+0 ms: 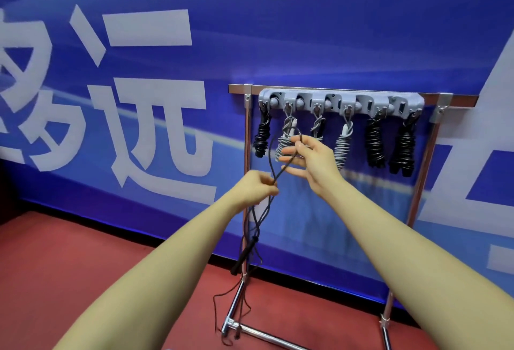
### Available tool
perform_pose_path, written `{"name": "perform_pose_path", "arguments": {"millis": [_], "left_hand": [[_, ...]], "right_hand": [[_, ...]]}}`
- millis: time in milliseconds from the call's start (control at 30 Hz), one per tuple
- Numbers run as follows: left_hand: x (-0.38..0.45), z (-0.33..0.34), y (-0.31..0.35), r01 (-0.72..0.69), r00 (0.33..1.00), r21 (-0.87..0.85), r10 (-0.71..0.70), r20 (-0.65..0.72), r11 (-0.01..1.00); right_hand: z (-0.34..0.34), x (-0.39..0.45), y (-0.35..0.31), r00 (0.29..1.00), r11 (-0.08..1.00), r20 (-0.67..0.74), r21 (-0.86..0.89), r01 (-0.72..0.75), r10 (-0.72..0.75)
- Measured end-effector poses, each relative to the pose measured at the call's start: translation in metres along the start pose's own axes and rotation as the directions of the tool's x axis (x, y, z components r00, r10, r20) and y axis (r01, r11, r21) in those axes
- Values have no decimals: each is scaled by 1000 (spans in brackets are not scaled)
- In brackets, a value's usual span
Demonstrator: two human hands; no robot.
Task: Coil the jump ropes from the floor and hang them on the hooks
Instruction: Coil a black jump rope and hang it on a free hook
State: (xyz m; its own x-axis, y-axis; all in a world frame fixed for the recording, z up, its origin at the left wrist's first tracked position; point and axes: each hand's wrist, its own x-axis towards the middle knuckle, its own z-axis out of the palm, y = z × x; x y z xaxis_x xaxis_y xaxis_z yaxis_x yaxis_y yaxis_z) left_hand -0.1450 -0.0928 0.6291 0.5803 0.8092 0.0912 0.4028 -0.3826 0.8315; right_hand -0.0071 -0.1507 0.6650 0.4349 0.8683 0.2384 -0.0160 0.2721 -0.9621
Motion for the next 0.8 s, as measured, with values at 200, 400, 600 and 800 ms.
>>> {"name": "perform_pose_path", "arguments": {"millis": [200,400,600,800], "left_hand": [[0,-8,-4,-129,980,280,167,-113,951],[5,-21,9,-100,972,173,133,-195,980],[18,-31,34,-107,953,-35,93,-289,994],[16,-31,54,-88,965,-196,34,-262,977]], "right_hand": [[8,3,-7,994,995,-92,79,61,-54],[5,0,1,998,998,7,6,-57,57],[5,-20,37,936,873,258,-480,-91,240],[6,-28,40,940,889,253,-447,-96,229]]}}
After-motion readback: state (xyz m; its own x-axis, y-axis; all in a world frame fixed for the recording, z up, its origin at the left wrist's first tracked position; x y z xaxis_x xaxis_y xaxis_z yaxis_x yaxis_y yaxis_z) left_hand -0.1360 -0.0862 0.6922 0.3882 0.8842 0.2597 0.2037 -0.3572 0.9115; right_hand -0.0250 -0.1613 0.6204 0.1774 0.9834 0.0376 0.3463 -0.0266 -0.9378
